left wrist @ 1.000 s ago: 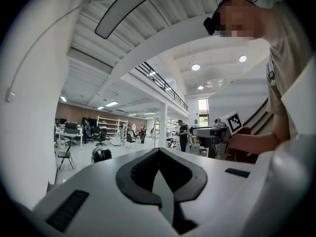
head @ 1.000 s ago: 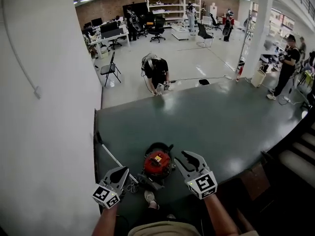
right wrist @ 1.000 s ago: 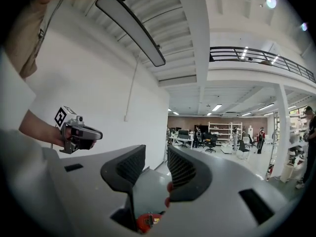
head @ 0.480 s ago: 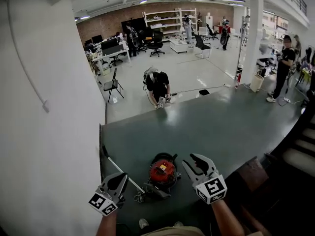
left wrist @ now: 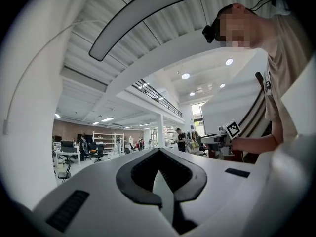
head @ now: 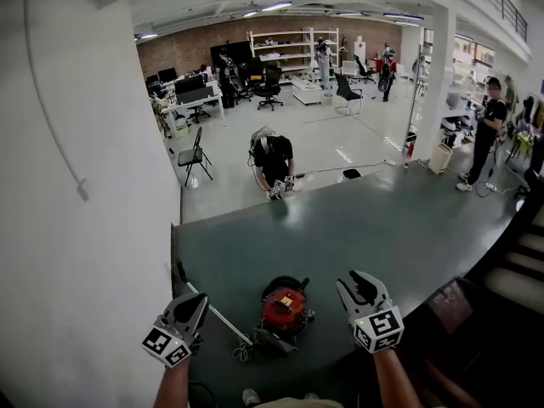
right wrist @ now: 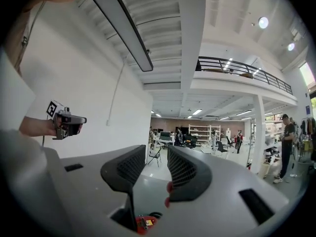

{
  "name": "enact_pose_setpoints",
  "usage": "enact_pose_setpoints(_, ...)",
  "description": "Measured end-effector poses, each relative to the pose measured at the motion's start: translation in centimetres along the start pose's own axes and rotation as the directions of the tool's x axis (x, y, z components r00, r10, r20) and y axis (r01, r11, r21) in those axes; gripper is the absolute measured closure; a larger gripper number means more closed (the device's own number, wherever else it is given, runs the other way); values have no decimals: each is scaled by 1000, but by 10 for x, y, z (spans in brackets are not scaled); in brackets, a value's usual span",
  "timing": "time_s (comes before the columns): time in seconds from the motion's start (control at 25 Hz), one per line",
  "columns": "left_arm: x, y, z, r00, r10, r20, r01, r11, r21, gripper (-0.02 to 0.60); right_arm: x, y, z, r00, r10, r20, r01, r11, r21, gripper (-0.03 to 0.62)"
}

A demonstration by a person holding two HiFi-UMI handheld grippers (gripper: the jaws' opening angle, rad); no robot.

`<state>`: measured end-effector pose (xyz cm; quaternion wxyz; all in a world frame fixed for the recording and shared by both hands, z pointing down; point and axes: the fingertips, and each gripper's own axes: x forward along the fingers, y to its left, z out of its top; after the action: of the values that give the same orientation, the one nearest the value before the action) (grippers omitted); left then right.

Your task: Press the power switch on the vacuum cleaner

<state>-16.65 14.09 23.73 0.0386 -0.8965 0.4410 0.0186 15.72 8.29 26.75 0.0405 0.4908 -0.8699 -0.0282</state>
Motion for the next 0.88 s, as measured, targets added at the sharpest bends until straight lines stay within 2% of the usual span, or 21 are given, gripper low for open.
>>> enact_pose_setpoints(0.2, -28, 59, -23, 994, 97, -40, -96, 995, 25, 575, 14, -5, -36, 997, -48, -65, 49, 999, 16, 453)
enact_pose_setpoints(0.32, -44, 86, -51, 983, 164, -81, -160, 986, 45, 575, 18, -10, -58, 991, -77, -111, 80, 996, 23, 454)
enact_pose_setpoints(0.48, -58, 110, -93, 968, 212, -132, -209, 977, 34, 575, 22, -14, -83, 983, -100, -151, 106, 994, 30, 456)
enact_pose_setpoints(0.68, -56, 127, -142, 955, 228, -188, -233, 973, 0, 575, 40, -5, -125, 975, -96, -202, 102, 995, 20, 459)
enact_pose_setpoints(0.88, -42, 121, -188, 947, 209, -244, -231, 971, -68, 577, 54, -1, -170, 956, -87, -279, 98, 995, 28, 462)
